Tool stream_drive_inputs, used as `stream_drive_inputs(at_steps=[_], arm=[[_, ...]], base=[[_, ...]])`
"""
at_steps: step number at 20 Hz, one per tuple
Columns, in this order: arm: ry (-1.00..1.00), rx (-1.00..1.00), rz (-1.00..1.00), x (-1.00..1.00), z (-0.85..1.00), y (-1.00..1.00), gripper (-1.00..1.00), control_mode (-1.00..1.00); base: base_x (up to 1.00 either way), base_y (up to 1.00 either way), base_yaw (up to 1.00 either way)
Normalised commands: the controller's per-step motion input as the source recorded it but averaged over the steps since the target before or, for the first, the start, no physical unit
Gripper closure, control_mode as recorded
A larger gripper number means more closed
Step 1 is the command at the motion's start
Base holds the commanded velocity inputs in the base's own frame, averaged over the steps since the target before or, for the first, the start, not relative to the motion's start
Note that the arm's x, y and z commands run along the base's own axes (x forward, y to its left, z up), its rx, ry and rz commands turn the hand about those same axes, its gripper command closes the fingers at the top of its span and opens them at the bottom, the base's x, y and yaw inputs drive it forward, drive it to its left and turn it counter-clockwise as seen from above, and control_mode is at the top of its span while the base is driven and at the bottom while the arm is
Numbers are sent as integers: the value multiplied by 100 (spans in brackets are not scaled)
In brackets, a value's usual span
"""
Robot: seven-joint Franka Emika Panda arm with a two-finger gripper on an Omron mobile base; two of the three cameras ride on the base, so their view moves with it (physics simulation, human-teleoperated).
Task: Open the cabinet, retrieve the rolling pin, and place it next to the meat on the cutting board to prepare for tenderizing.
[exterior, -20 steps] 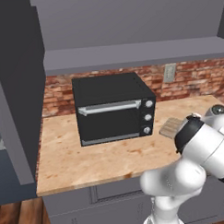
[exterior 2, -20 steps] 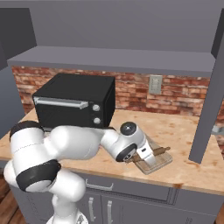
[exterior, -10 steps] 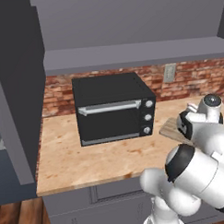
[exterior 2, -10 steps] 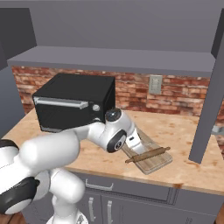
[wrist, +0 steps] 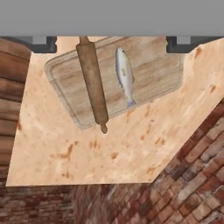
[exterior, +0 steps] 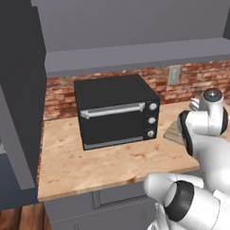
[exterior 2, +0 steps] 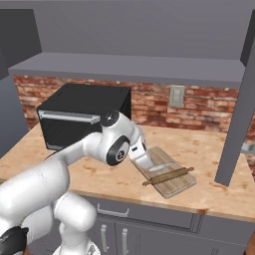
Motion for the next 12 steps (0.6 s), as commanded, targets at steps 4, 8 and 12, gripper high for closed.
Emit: stream_drive_inputs(at_steps=[4, 8, 12], arm=[[0, 0, -9, -35, 56, 9, -100, -100], [0, 0, -8, -42, 56, 6, -100, -100], [0, 0, -8, -47, 55, 7, -100, -100]], base=[[0, 0, 0], [0, 0, 0], [0, 0, 0]])
